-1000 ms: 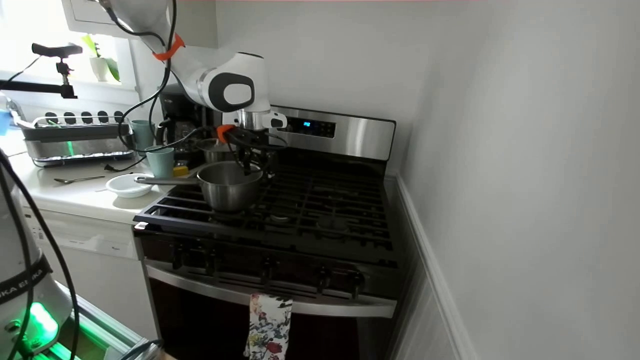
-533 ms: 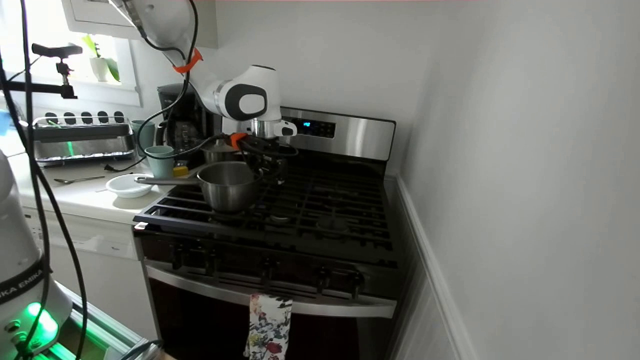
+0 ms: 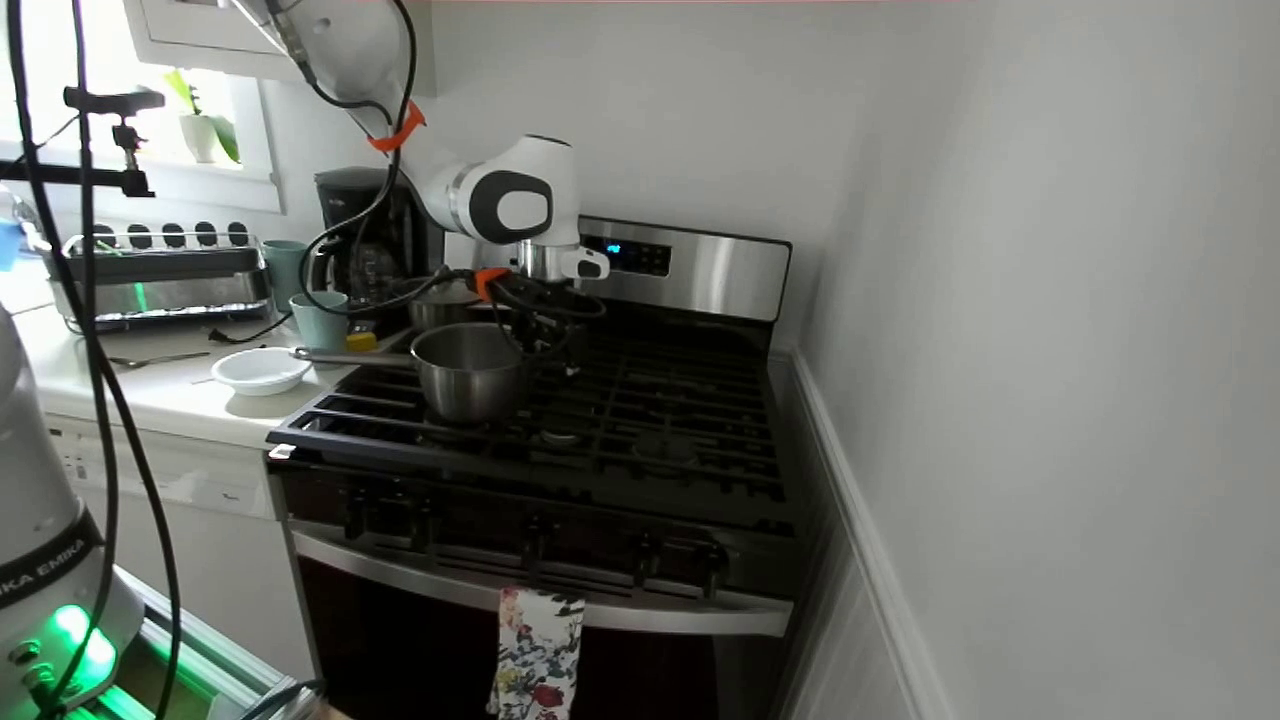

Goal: Move the open pot to the back right plate of the stove then place the lid on it

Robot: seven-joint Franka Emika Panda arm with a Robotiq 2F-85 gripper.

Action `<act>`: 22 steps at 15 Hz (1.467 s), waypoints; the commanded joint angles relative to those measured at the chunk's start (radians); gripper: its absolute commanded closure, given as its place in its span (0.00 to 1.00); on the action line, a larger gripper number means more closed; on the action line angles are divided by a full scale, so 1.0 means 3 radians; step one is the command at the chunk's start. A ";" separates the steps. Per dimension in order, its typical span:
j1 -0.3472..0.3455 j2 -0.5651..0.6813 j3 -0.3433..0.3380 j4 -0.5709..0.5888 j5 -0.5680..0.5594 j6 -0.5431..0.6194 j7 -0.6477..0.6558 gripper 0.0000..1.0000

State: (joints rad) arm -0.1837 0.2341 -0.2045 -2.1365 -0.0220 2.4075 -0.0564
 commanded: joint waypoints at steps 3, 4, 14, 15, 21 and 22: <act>-0.0068 0.0144 -0.0054 0.0238 0.0022 -0.0146 0.0299 0.00; -0.0076 0.0183 -0.0073 0.0285 0.0001 -0.0166 0.0345 0.00; -0.0069 0.0282 -0.0112 0.0410 -0.0115 -0.0378 0.0431 0.00; -0.0106 0.0353 -0.0120 0.0499 -0.0050 -0.0387 0.0469 0.00; -0.0234 0.0558 -0.0181 0.0785 0.0015 -0.0377 0.0536 0.00; -0.0251 0.0576 -0.0194 0.0816 0.0003 -0.0377 0.0536 0.00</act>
State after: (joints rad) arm -0.2405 0.3618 -0.2526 -1.9588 -0.0244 2.3079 0.0839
